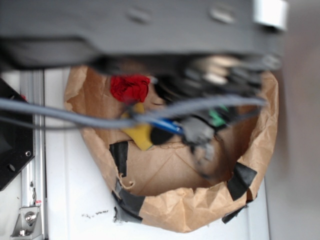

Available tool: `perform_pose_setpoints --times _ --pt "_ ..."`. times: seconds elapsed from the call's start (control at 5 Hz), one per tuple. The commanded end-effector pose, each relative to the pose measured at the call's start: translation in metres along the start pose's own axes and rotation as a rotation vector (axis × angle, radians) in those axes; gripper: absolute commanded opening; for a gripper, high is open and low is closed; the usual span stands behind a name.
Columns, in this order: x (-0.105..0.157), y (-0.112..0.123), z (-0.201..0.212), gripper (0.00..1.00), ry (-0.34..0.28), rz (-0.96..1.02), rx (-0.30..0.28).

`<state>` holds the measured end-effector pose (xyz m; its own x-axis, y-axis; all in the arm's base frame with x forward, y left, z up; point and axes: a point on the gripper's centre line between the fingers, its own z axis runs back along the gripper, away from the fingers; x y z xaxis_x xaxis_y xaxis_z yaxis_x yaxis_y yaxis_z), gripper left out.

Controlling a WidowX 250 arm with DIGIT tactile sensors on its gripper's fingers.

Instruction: Grab the silver keys.

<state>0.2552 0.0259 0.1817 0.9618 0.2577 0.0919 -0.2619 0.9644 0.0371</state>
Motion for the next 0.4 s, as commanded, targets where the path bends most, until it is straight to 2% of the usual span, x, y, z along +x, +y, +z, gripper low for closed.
perform_pose_setpoints --times 0.0,0.2 --pt "0.013 0.017 0.01 0.0 -0.068 0.019 -0.008" --pt "0.019 0.006 0.004 0.0 -0.07 0.04 -0.002"
